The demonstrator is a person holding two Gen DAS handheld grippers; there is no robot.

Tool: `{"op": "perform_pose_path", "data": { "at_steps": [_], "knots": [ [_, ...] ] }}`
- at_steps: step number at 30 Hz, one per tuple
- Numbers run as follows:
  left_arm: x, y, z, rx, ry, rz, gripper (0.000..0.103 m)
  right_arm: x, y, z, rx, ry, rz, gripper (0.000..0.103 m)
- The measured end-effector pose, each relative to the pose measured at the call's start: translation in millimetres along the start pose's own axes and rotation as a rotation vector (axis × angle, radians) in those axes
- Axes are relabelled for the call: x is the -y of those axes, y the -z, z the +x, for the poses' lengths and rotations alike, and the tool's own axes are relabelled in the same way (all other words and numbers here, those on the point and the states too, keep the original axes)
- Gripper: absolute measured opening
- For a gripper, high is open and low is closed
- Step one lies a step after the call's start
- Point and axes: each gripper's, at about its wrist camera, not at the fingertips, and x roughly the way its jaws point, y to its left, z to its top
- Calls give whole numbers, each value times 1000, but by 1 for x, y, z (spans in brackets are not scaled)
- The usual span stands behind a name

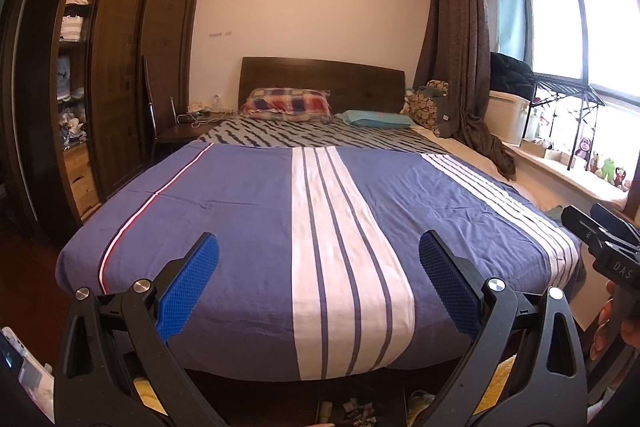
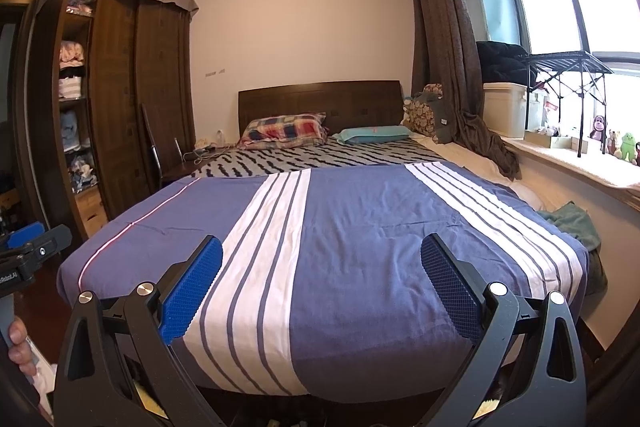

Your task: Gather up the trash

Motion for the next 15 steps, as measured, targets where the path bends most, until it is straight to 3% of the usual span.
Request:
{"op": "perform_pose_path", "data": {
  "at_steps": [15],
  "knots": [
    [2, -1, 2, -23, -1, 9, 95, 2, 3, 1, -4, 1, 8, 100]
  ]
}}
